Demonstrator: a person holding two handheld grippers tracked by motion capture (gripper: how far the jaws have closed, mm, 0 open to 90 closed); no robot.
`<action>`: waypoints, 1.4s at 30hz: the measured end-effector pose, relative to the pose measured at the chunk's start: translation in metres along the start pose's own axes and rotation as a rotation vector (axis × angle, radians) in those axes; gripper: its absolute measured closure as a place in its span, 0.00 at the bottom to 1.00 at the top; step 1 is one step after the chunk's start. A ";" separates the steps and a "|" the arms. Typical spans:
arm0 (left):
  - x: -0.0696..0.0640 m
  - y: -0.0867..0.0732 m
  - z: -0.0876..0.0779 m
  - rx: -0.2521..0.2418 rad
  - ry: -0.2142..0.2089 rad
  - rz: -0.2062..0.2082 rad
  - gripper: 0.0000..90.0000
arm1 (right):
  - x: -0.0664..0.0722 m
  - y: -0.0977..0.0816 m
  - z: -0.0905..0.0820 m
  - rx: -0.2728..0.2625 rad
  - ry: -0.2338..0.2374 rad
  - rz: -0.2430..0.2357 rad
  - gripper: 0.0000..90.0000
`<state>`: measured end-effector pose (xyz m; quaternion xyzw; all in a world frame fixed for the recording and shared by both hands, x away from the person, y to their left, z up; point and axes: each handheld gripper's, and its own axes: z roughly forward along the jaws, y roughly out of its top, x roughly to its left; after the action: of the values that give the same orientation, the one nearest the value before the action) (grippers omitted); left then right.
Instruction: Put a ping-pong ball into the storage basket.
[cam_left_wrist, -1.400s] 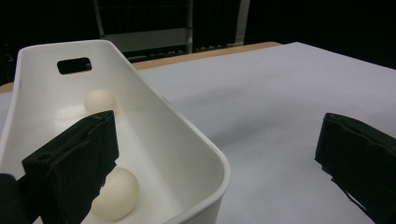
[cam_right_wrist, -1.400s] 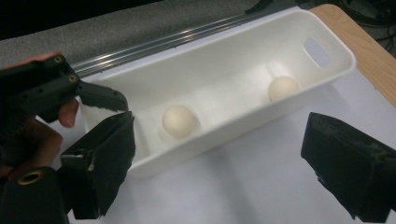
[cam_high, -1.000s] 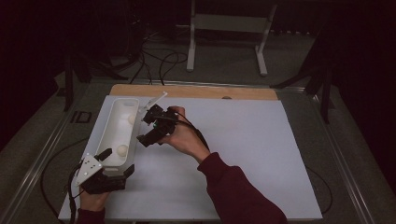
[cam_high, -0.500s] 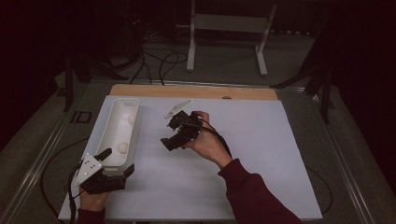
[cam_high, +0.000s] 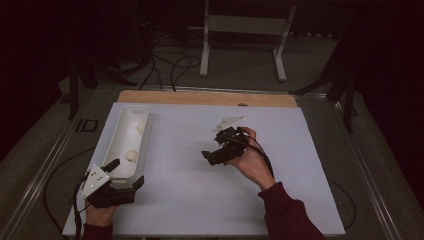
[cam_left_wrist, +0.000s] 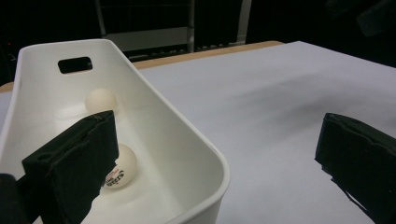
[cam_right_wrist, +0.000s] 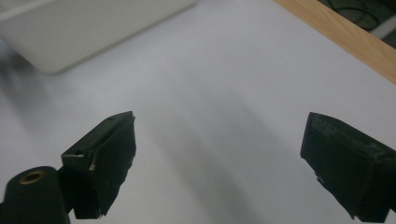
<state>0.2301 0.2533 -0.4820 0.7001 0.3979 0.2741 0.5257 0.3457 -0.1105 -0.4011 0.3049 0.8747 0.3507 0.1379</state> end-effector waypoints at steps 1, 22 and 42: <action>0.000 0.000 0.000 0.001 0.001 0.000 0.00 | -0.002 -0.004 -0.002 -0.002 -0.002 0.003 0.11; 0.000 0.000 0.001 0.016 0.017 -0.008 0.00 | -0.042 -0.106 -0.054 -0.054 -0.140 0.153 0.11; 0.001 -0.001 0.002 0.025 0.021 -0.025 0.00 | -0.045 -0.150 -0.075 -0.117 -0.193 0.185 0.11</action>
<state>0.2321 0.2534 -0.4834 0.6986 0.4156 0.2698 0.5162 0.2810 -0.2636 -0.4510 0.4079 0.8036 0.3815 0.2058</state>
